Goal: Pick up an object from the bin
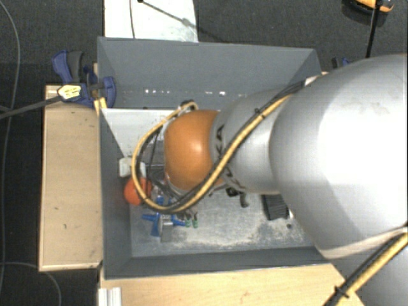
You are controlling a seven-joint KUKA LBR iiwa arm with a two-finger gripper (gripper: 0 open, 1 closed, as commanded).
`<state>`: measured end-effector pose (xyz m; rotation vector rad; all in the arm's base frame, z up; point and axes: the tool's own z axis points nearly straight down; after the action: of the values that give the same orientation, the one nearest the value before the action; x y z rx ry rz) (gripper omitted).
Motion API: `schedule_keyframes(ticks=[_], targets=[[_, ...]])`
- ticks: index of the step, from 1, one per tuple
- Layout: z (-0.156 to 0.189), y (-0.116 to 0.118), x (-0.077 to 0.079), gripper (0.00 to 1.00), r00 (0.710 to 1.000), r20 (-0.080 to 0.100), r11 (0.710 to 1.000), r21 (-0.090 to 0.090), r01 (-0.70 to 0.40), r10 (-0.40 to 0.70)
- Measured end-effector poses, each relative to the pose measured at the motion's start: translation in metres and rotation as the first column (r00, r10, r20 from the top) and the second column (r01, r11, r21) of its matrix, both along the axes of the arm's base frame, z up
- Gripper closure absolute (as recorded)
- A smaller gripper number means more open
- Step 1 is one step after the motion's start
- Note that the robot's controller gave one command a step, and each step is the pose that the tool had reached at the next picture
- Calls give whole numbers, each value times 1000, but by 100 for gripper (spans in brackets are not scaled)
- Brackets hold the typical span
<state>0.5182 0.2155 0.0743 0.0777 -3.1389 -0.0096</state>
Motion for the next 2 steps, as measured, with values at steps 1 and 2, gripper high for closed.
schedule_keyframes(ticks=[1,2], targets=[[0,0,0,100,1000,0,1000,0,1,-1],[0,0,0,100,1000,0,1000,0,3,-3]])
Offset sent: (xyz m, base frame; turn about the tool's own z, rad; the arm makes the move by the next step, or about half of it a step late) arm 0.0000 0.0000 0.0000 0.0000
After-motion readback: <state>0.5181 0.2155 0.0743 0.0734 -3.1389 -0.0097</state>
